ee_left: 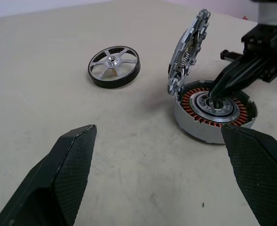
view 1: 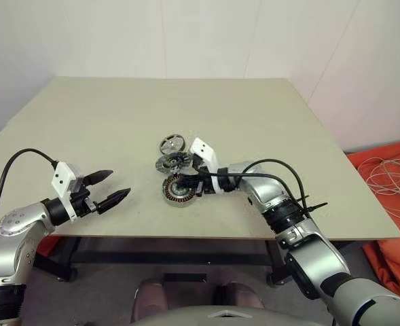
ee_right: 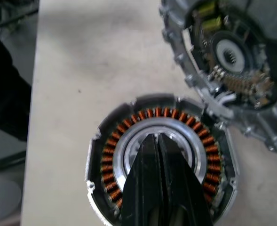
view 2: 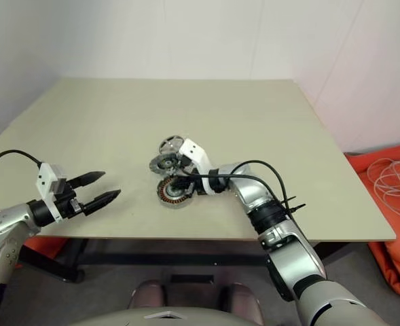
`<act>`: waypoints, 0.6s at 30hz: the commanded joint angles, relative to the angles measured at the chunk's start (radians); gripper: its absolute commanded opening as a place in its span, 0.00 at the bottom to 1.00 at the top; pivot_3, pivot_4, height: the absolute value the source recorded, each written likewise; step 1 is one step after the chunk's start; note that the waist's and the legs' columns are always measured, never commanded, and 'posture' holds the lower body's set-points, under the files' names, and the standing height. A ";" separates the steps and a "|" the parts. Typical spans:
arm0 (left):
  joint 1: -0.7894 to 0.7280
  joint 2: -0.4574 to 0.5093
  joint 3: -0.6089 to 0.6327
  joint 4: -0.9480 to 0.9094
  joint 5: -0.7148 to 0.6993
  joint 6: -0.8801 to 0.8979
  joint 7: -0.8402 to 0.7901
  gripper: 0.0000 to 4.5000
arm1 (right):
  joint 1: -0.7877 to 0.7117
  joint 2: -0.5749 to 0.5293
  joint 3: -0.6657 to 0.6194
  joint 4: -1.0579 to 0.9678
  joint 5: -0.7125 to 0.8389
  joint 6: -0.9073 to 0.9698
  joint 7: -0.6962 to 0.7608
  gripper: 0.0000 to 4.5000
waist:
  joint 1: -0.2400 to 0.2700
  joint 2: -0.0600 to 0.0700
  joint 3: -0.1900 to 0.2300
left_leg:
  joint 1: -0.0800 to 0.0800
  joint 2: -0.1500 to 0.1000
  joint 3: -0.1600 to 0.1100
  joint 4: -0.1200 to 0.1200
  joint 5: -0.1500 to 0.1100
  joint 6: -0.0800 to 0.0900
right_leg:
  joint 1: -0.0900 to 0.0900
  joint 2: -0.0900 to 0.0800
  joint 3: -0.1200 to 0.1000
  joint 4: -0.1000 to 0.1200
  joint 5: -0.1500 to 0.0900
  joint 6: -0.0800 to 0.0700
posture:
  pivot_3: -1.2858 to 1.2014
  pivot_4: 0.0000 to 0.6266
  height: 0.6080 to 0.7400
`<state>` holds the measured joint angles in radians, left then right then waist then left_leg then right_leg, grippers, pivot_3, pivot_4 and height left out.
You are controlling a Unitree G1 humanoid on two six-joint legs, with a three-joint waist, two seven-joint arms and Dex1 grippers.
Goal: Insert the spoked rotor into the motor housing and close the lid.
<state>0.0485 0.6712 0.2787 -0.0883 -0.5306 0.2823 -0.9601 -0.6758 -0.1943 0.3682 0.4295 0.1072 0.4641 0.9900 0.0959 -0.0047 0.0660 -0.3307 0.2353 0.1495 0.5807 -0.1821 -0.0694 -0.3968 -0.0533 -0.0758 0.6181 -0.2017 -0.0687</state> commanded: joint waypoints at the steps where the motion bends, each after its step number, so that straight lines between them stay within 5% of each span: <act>1: -0.005 0.007 0.014 -0.024 -0.009 -0.004 -0.005 1.00 | -0.017 0.004 -0.001 0.063 -0.033 -0.039 -0.028 0.01 | -0.001 0.000 0.000 | 0.000 0.000 0.000 0.000 0.000 0.000 | 0.000 0.000 0.000 0.000 0.000 0.000 | 0.52 0.00 1.00; 18: -0.026 0.005 0.003 -0.012 -0.005 -0.004 -0.004 1.00 | -0.036 0.065 -0.157 -0.025 0.130 0.054 -0.032 0.01 | -0.001 0.001 0.001 | 0.012 0.000 0.000 -0.003 0.000 0.000 | 0.012 0.000 -0.002 -0.009 0.000 0.000 | 0.52 0.00 1.00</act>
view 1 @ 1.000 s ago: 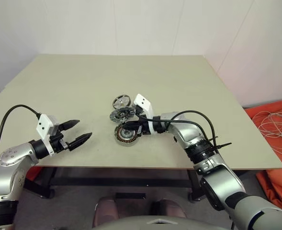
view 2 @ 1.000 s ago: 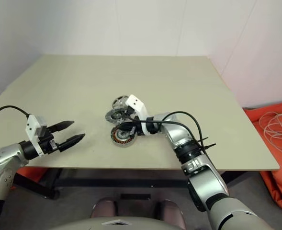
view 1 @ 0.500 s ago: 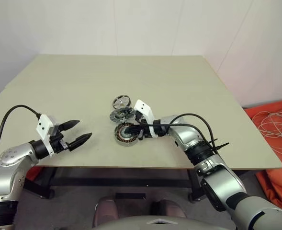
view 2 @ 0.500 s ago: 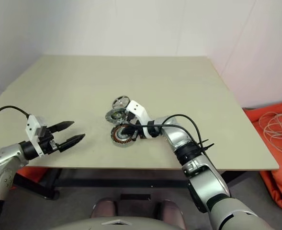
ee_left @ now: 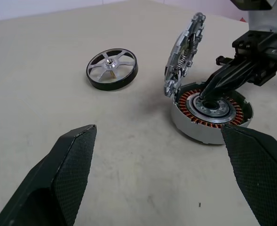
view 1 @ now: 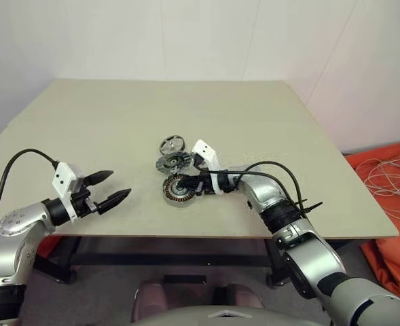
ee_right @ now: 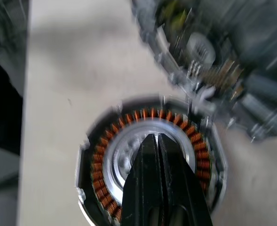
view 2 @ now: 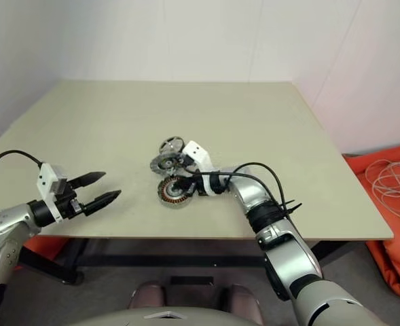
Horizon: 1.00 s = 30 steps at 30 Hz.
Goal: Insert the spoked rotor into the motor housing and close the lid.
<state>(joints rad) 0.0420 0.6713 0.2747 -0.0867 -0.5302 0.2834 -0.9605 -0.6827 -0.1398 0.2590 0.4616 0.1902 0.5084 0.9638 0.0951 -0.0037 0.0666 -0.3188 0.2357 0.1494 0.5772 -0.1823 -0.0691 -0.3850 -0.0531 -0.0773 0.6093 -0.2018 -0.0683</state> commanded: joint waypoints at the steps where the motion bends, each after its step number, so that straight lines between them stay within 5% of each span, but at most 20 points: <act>1: -0.020 0.004 0.006 -0.014 -0.005 -0.004 -0.003 1.00 | -0.027 0.008 -0.044 -0.059 0.041 0.009 -0.004 0.01 | 0.000 0.000 0.000 | 0.000 0.000 0.000 -0.001 0.000 0.000 | 0.000 0.000 0.000 0.000 0.000 0.000 | 0.52 0.00 1.00; 13: -0.010 -0.001 0.011 -0.024 -0.007 -0.004 0.003 1.00 | 0.045 -0.045 0.108 -0.022 -0.098 -0.084 0.020 0.01 | 0.000 0.000 0.000 | -0.001 0.000 0.000 -0.004 -0.001 0.000 | -0.002 0.000 0.000 0.000 0.000 0.000 | 0.52 0.00 1.00; 21: -0.019 -0.006 0.007 -0.016 0.008 -0.010 0.024 1.00 | 0.030 -0.029 0.077 -0.046 -0.073 -0.081 0.008 0.01 | -0.001 0.000 0.000 | 0.002 0.000 0.000 -0.004 -0.001 0.000 | 0.000 0.000 0.000 -0.002 0.000 0.000 | 0.52 0.00 1.00; 30: -0.105 -0.055 0.015 0.020 0.004 0.118 0.192 1.00 | 0.042 -0.133 0.024 -0.257 0.025 0.020 0.108 0.01 | 0.002 0.000 0.000 | 0.000 -0.001 0.000 -0.004 -0.001 0.000 | 0.000 0.000 0.000 -0.002 0.000 0.000 | 0.52 0.00 1.00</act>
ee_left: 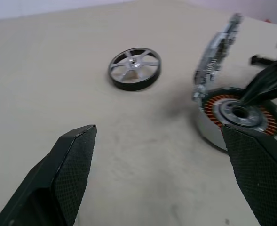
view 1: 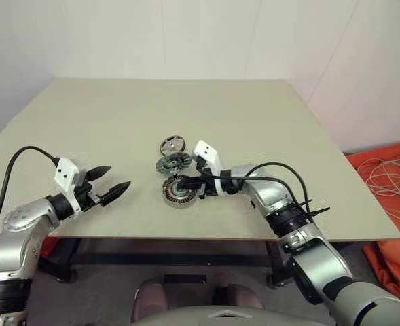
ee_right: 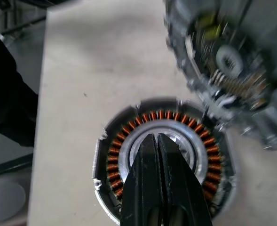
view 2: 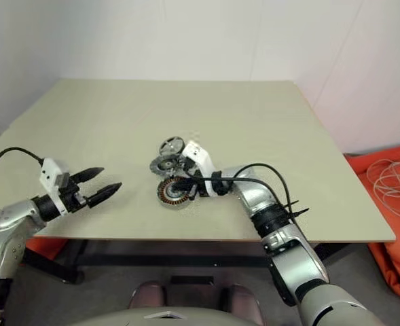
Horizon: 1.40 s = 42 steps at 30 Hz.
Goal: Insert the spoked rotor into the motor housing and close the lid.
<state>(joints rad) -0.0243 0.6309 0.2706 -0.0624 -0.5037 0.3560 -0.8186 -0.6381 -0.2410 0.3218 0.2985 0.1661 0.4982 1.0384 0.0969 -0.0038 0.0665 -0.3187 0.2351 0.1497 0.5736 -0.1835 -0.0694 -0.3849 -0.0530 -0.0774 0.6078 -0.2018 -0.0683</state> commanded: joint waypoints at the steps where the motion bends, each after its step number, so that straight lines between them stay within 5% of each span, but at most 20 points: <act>1: -0.053 -0.022 0.020 -0.002 -0.023 0.073 0.080 1.00 | 0.003 -0.052 -0.045 -0.127 0.066 0.049 0.050 0.04 | 0.000 0.000 0.000 | 0.000 0.000 0.000 0.000 0.000 0.000 | 0.000 0.000 0.000 0.000 0.000 0.000 | 0.52 0.00 1.00; 3: -0.083 -0.033 0.015 0.008 -0.019 0.140 0.137 1.00 | 0.011 -0.087 -0.060 -0.181 0.095 0.084 0.066 0.13 | 0.001 0.000 0.000 | 0.000 0.000 0.000 0.000 0.000 0.000 | 0.000 0.000 0.000 0.000 0.000 0.000 | 0.52 0.00 1.00; 14: -0.345 -0.219 0.046 0.188 -0.147 0.439 0.318 1.00 | 0.030 -0.258 -0.098 -0.309 0.171 0.168 0.124 0.98 | 0.006 -0.001 0.000 | -0.003 -0.001 0.000 0.003 0.000 0.000 | 0.000 0.000 0.000 0.000 0.000 0.000 | 0.52 0.00 1.00; 25: -0.589 -0.399 0.173 0.572 -0.212 0.425 0.426 1.00 | 0.057 -0.290 -0.092 -0.325 0.115 0.083 0.066 0.99 | 0.013 -0.001 -0.001 | -0.016 -0.002 -0.001 0.005 -0.002 0.003 | -0.007 -0.001 -0.002 -0.001 0.001 0.001 | 0.52 0.00 1.00; 42: -0.738 -0.463 0.177 0.838 -0.192 0.414 0.381 1.00 | 0.096 -0.318 -0.115 -0.402 0.134 0.119 0.007 0.99 | 0.054 -0.001 -0.001 | -0.018 -0.008 -0.001 0.005 -0.004 0.007 | -0.006 -0.007 -0.001 -0.002 0.002 0.004 | 0.52 0.00 1.00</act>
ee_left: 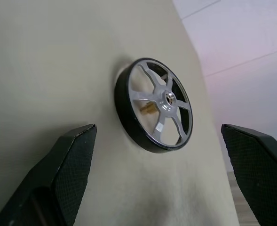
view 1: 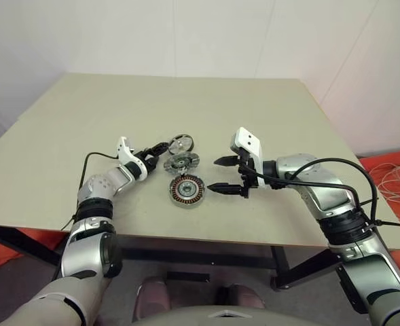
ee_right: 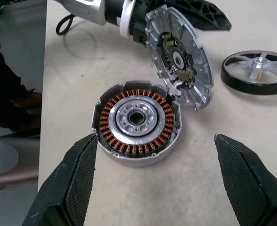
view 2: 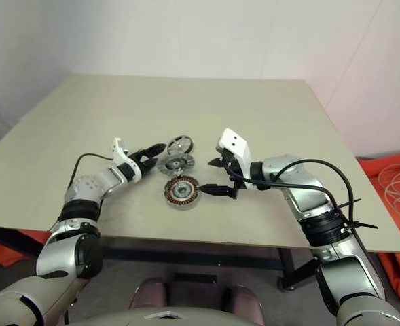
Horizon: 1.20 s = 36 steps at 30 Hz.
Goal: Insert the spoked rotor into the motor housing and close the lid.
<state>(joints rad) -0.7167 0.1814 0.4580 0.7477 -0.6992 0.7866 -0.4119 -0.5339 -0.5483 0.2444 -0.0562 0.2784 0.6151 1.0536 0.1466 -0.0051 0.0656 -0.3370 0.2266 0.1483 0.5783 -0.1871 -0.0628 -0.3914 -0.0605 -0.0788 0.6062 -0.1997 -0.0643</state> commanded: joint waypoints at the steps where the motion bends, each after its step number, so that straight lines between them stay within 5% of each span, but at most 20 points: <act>1: -0.055 -0.018 -0.008 0.039 0.005 -0.024 -0.028 1.00 | -0.007 -0.012 -0.038 -0.049 0.023 0.003 -0.010 0.99 | 0.006 0.000 0.000 | 0.001 0.000 0.000 0.000 0.000 0.000 | 0.000 0.000 0.000 0.000 0.000 0.000 | 0.52 0.00 1.00; 36: -0.221 -0.079 0.123 0.347 -0.013 -0.183 0.021 1.00 | -0.025 0.007 -0.034 -0.045 0.034 0.018 -0.045 0.99 | 0.009 0.000 0.000 | -0.006 -0.003 -0.001 0.000 -0.001 0.001 | -0.003 -0.004 0.000 -0.001 0.001 0.003 | 0.52 0.00 1.00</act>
<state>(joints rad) -0.9057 0.1082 0.5594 1.0878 -0.6881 0.6157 -0.4036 -0.5329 -0.5440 0.2381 -0.0620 0.2931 0.6346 1.0141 0.1557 -0.0051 0.0657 -0.3426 0.2234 0.1473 0.5788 -0.1877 -0.0614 -0.3944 -0.0641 -0.0791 0.6056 -0.1986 -0.0615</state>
